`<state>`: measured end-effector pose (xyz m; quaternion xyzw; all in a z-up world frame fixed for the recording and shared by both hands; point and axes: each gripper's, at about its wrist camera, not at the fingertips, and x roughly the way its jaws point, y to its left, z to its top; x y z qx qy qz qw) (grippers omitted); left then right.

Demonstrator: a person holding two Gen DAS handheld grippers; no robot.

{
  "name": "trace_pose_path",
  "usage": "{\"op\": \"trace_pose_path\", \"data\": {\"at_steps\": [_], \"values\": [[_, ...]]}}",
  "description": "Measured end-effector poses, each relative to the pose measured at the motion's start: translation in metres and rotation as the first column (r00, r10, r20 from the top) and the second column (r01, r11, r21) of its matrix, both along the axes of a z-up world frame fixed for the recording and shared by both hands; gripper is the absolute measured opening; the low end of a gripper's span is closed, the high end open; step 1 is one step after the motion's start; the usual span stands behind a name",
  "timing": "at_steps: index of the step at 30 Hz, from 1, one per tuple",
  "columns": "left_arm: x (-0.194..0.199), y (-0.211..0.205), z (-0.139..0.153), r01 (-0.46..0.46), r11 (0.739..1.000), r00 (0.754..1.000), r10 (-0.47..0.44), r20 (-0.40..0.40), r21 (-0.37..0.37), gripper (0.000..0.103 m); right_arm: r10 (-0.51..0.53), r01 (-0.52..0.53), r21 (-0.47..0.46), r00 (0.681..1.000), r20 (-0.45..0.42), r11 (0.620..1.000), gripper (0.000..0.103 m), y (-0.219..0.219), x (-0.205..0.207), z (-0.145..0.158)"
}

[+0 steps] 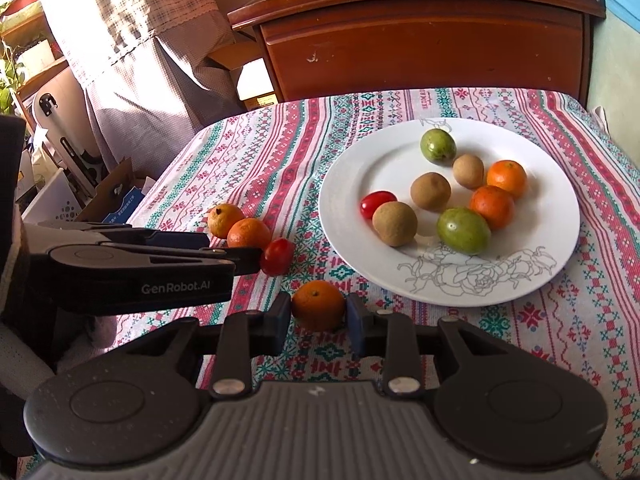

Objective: Organize fruits
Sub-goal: 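Grasp a tangerine with the right gripper while the left gripper grasps another tangerine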

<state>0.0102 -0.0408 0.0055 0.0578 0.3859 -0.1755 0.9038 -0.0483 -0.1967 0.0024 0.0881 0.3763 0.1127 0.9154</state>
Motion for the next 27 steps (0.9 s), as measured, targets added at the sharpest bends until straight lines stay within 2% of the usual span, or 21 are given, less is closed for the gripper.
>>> {"op": "trace_pose_path", "data": {"at_steps": [13, 15, 19, 27], "values": [[0.007, -0.007, -0.004, -0.013, 1.000, 1.000, 0.013, 0.024, -0.010, 0.051, -0.021, 0.021, 0.012, 1.000, -0.008, 1.000, 0.030, -0.004, 0.003, 0.000], [0.007, -0.008, -0.004, -0.010, 1.000, 1.000, 0.011, 0.029, -0.014, 0.046, -0.021, 0.021, 0.012, 1.000, -0.009, 1.000, 0.030, -0.004, 0.003, 0.000], [0.005, -0.010, -0.004, 0.014, 1.000, 1.000, -0.013, 0.028, -0.020, 0.029, -0.022, 0.022, 0.012, 1.000, -0.009, 1.000, 0.030, -0.004, 0.003, 0.000], [0.003, -0.007, 0.001, -0.018, 0.998, 1.000, 0.019, 0.018, -0.053, 0.029, -0.024, 0.024, 0.027, 1.000, 0.005, 0.999, 0.030, -0.006, 0.004, 0.006]]}}
